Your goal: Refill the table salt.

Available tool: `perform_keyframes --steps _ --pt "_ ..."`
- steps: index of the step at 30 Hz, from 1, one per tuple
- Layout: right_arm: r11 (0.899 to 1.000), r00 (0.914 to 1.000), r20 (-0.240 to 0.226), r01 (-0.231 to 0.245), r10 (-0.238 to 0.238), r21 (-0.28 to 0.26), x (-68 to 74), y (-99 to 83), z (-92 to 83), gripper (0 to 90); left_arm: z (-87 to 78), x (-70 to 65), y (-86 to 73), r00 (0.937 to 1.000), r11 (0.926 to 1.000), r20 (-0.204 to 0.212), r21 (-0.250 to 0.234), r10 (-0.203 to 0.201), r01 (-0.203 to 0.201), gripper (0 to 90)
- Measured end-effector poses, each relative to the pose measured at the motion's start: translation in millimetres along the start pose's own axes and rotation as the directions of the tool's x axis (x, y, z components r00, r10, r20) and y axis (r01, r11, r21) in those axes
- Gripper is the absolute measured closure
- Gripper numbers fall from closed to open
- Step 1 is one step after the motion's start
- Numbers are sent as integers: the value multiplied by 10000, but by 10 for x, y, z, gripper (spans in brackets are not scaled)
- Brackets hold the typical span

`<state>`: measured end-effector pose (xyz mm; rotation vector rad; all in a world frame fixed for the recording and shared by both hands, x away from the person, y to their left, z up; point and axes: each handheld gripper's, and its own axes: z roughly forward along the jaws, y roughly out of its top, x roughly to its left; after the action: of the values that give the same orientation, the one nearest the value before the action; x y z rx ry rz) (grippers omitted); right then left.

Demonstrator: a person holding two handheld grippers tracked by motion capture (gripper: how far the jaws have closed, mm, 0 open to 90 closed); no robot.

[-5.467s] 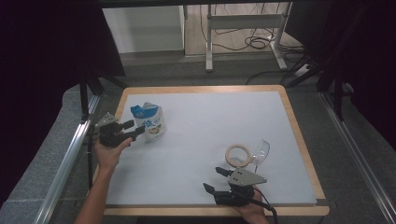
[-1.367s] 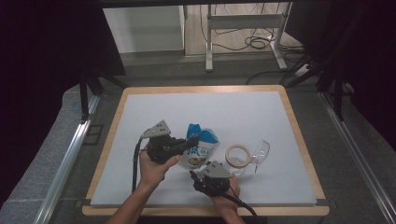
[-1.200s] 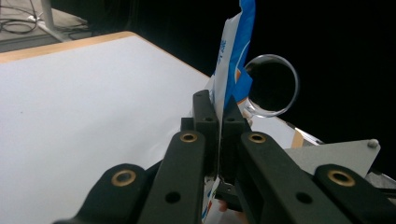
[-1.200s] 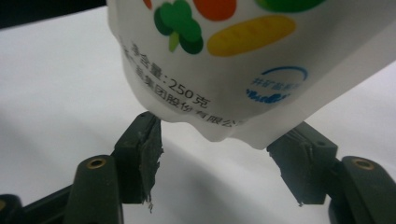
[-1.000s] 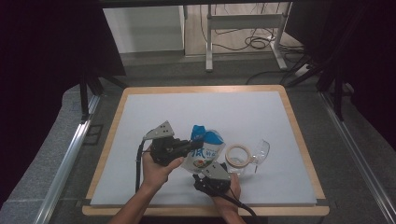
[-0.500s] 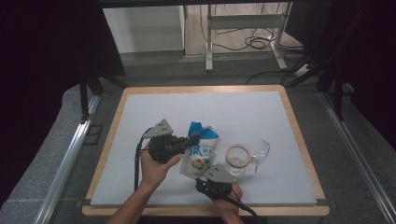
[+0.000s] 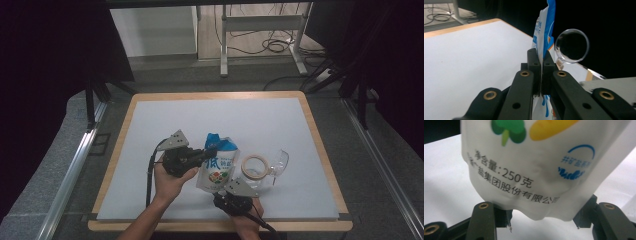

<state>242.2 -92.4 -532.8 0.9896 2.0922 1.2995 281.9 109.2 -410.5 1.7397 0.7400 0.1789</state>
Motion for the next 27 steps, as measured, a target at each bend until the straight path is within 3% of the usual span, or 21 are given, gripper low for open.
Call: perform_keyframes --steps 6,15,21,27 --pt "9998 9998 102 -142 143 -149 1 2 -9 399 -41 -30 4 10000 9999 15 -115 32 -32 900" --pt "9962 9930 1058 597 -528 -634 56 -5 -82 415 -69 54 -18 9994 9995 -217 -187 -275 271 900" --pt "9955 9915 1030 839 -790 -435 57 -16 -74 431 -21 38 -25 9995 9999 -283 -57 -148 147 900" --pt "9971 9944 781 732 -714 -207 19 -34 -60 451 50 33 -14 9996 9998 -276 174 -19 24 900"
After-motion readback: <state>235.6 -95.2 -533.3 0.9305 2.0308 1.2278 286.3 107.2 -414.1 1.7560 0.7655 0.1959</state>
